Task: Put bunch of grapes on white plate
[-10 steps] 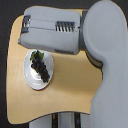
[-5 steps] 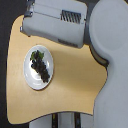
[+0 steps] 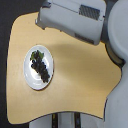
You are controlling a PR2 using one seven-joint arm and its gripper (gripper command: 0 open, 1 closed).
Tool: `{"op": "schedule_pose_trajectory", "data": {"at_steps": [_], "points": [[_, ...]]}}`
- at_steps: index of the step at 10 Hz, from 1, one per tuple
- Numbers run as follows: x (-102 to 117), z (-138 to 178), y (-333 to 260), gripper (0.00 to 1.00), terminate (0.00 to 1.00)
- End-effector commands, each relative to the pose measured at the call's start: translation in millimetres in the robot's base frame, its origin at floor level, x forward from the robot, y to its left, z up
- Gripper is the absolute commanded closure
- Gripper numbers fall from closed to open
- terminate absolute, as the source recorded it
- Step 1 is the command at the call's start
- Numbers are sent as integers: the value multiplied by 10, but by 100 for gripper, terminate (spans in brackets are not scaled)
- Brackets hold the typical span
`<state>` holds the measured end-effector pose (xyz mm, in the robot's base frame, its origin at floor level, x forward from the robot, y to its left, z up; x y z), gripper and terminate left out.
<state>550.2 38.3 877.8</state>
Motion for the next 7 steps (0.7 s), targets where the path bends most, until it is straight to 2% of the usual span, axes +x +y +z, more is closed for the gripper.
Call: {"op": "schedule_pose_trajectory", "data": {"at_steps": [1, 4, 7], "points": [[140, -11, -1069, 0, 0], [221, 10, -1572, 0, 0], [144, 47, -1932, 0, 0]]}}
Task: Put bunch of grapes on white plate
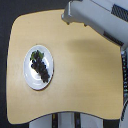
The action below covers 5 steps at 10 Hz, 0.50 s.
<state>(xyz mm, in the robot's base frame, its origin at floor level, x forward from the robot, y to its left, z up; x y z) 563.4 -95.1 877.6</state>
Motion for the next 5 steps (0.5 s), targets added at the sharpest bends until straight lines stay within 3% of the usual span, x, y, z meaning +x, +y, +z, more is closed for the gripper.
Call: {"op": "schedule_pose_trajectory", "data": {"at_steps": [1, 5], "points": [[-11, 74, -719, 0, 0], [-123, 186, -1052, 0, 0]]}}
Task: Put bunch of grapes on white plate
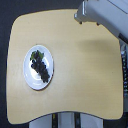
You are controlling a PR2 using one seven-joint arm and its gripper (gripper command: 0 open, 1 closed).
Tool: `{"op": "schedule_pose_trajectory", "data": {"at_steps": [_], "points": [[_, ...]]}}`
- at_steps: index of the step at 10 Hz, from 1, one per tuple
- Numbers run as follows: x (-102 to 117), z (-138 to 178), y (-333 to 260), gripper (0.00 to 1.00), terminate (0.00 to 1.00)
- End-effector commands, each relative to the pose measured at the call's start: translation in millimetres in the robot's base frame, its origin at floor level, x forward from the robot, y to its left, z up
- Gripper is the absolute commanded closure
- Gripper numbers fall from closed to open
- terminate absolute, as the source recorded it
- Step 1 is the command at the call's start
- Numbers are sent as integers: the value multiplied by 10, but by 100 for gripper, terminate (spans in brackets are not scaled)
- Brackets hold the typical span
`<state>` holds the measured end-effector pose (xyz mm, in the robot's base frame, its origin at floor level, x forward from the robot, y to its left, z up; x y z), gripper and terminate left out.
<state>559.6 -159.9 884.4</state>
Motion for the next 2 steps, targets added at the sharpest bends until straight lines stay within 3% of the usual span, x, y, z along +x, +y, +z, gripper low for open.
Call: {"op": "schedule_pose_trajectory", "data": {"at_steps": [1, 2], "points": [[-108, 128, -488, 0, 0], [-165, 98, -571, 0, 100]]}}
